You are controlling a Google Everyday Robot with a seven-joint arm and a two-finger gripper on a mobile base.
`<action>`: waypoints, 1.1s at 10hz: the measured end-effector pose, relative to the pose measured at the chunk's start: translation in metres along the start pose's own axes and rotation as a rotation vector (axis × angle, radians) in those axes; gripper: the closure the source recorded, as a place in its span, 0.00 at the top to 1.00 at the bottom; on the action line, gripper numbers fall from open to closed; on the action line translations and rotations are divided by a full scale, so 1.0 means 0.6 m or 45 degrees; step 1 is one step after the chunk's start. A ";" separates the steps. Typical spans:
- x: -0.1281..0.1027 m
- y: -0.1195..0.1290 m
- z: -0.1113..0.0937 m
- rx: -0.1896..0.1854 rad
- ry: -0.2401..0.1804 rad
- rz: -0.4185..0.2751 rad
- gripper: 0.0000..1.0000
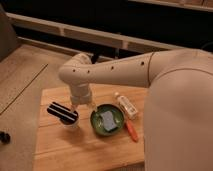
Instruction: Place the eraser on the white sponge
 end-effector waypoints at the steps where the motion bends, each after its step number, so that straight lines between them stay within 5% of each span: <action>1: 0.000 0.000 0.000 0.000 0.000 0.000 0.65; 4: -0.002 0.001 -0.001 0.002 -0.005 -0.006 0.65; 6: -0.031 0.010 -0.009 0.025 -0.053 -0.123 0.65; 8: -0.070 0.056 -0.009 0.031 -0.089 -0.365 0.65; 11: -0.084 0.144 0.003 -0.050 -0.064 -0.682 0.65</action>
